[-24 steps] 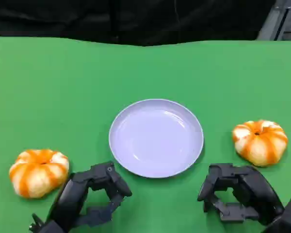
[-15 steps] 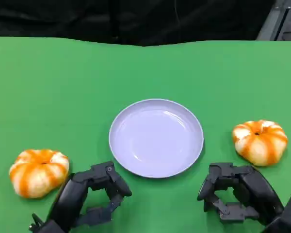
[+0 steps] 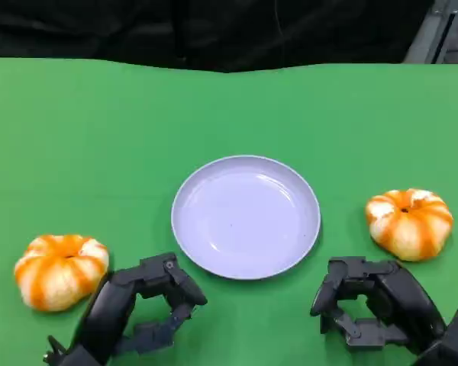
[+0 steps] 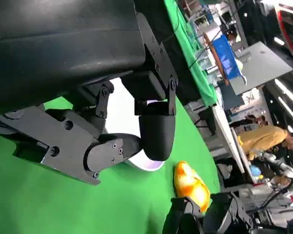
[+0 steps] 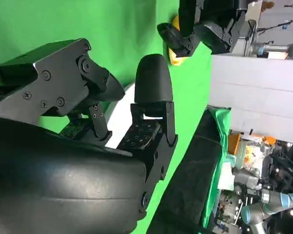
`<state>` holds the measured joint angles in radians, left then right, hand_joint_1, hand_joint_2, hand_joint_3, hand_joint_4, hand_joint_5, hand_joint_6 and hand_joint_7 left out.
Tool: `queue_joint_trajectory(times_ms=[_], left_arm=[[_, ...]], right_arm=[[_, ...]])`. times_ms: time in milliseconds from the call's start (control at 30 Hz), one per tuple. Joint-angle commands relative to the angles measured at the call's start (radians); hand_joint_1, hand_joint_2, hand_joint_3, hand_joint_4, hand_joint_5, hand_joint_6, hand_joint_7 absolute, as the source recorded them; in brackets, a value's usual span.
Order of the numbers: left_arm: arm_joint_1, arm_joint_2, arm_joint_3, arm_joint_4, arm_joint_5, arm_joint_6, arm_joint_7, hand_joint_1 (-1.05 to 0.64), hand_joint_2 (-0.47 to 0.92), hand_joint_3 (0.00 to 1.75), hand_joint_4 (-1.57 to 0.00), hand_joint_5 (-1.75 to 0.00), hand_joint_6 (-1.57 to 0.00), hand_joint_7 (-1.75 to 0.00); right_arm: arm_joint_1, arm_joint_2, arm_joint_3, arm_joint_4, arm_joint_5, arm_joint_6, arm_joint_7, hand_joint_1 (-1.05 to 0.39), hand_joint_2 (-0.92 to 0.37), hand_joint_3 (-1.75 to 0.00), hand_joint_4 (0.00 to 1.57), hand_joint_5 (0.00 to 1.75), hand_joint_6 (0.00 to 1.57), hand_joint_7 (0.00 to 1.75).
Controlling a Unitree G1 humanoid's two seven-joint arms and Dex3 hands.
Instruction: Grasp the bread from the table and place it into the plate.
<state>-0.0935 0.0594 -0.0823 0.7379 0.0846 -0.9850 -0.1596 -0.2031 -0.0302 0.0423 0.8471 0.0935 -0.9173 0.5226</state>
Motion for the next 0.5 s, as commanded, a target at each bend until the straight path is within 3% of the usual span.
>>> queue_joint_trajectory(times_ms=[33, 100, 167, 267, 300, 367, 500], left_arm=[[-0.001, 0.003, 0.014, -0.005, -0.017, -0.006, 0.008, -0.12, 0.89, 0.47, -0.82, -1.13, -0.92, -0.82], [0.002, -0.001, 0.021, -0.019, -0.032, 0.005, 0.008, -0.19, 0.91, 0.36, -0.91, -0.72, -1.03, -0.43], [0.004, -0.003, 0.026, -0.025, -0.036, 0.009, 0.008, -0.21, 0.92, 0.33, -0.95, -0.56, -1.09, -0.26], [0.008, -0.007, 0.028, -0.038, -0.073, 0.019, -0.014, -0.22, 0.92, 0.32, -0.97, -0.51, -1.11, -0.19], [0.011, -0.010, 0.029, -0.046, -0.100, 0.025, -0.030, -0.24, 0.92, 0.29, -0.97, -0.35, -1.07, -0.10], [0.019, -0.014, 0.030, -0.070, -0.150, 0.040, -0.062, -0.25, 0.92, 0.27, -0.98, -0.22, -1.05, -0.04], [0.033, -0.009, 0.031, -0.121, -0.233, 0.062, -0.132, -0.39, 0.92, 0.15, -0.90, -0.06, -0.86, 0.00]], right_arm=[[-0.005, -0.011, -0.009, 0.003, 0.008, -0.002, -0.003, 0.09, -0.63, -0.97, 0.94, 1.39, 0.95, 1.07], [-0.004, -0.011, -0.009, 0.002, 0.005, 0.000, -0.007, 0.09, -0.62, -0.97, 0.94, 1.39, 0.95, 1.07], [-0.004, -0.011, -0.009, 0.003, 0.005, 0.001, -0.007, 0.09, -0.62, -0.97, 0.94, 1.38, 0.95, 1.07], [-0.005, -0.011, -0.009, 0.005, 0.006, 0.000, -0.005, 0.09, -0.63, -0.96, 0.94, 1.38, 0.95, 1.06], [-0.006, -0.011, -0.009, 0.007, 0.007, -0.001, -0.004, 0.09, -0.63, -0.96, 0.95, 1.38, 0.96, 1.06], [-0.006, -0.011, -0.009, 0.007, 0.007, 0.001, -0.005, 0.09, -0.63, -0.96, 0.95, 1.37, 0.96, 1.06], [-0.006, -0.011, -0.010, 0.009, 0.009, -0.006, -0.002, 0.10, -0.63, -0.96, 0.95, 1.37, 0.96, 1.06]])
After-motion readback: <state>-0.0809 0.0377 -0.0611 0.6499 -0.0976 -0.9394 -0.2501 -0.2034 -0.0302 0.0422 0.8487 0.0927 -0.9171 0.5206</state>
